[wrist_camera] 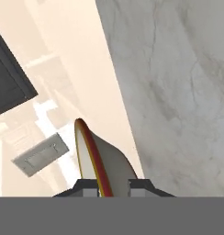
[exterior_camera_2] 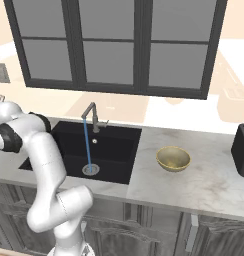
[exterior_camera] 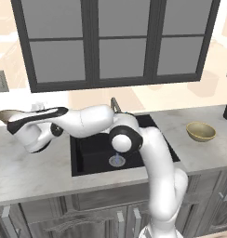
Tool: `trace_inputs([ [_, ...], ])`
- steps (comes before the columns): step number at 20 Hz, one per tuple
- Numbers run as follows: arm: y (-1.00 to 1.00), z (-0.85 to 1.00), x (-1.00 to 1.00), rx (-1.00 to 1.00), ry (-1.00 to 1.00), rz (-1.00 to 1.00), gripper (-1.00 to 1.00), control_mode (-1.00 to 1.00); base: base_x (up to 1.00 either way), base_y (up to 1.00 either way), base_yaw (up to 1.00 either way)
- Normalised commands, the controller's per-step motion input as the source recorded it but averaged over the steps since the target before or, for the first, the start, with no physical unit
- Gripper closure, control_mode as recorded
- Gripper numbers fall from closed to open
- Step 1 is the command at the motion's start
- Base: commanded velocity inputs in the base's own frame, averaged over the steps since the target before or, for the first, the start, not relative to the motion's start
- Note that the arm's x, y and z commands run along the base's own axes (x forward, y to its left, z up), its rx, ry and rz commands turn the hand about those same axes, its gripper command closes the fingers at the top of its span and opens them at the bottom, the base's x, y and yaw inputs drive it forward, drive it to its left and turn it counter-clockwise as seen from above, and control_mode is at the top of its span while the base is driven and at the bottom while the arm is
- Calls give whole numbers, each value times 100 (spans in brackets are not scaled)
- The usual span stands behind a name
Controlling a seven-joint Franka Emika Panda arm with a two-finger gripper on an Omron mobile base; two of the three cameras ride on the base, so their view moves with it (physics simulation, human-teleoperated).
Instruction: Rinse each bowl for a few seconds and place them down in the sink or on the counter.
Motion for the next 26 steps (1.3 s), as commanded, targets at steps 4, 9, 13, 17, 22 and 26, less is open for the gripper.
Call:
trace_inputs([
  [4, -12, 32, -20, 18, 16, -35, 100, -100, 0, 0, 0],
  [9, -11, 8, -38, 10, 18, -30, 100, -100, 0, 0, 0],
  [13, -11, -5, -58, 1, 11, -26, 100, -100, 0, 0, 0],
  [17, -3, -13, -58, 0, 7, -28, 100, -100, 0, 0, 0],
  [22, -3, -2, -61, 0, 2, -27, 100, -100, 0, 0, 0],
  [26, -7, 0, -60, 0, 2, -26, 100, -100, 0, 0, 0],
])
